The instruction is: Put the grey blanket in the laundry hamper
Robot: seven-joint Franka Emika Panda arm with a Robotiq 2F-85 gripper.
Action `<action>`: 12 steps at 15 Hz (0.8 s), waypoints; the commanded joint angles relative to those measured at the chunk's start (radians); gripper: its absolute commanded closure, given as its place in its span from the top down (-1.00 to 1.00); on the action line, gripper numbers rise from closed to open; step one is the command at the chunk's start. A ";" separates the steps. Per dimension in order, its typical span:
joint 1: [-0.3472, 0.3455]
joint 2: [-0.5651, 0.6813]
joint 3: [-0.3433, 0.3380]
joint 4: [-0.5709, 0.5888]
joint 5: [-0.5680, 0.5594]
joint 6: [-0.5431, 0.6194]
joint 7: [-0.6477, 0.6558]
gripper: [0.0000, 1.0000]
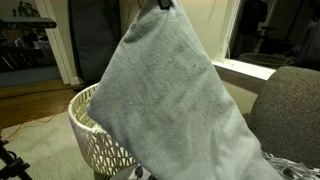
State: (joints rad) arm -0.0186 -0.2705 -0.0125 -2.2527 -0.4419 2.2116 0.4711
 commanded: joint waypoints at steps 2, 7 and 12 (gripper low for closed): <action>-0.017 -0.028 0.028 0.031 0.037 -0.036 -0.090 -0.97; -0.009 -0.026 0.030 0.057 0.071 -0.043 -0.167 -0.97; -0.001 -0.033 0.043 0.072 0.091 -0.059 -0.234 -0.97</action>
State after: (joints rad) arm -0.0173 -0.2708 0.0107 -2.2001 -0.3742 2.1965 0.2908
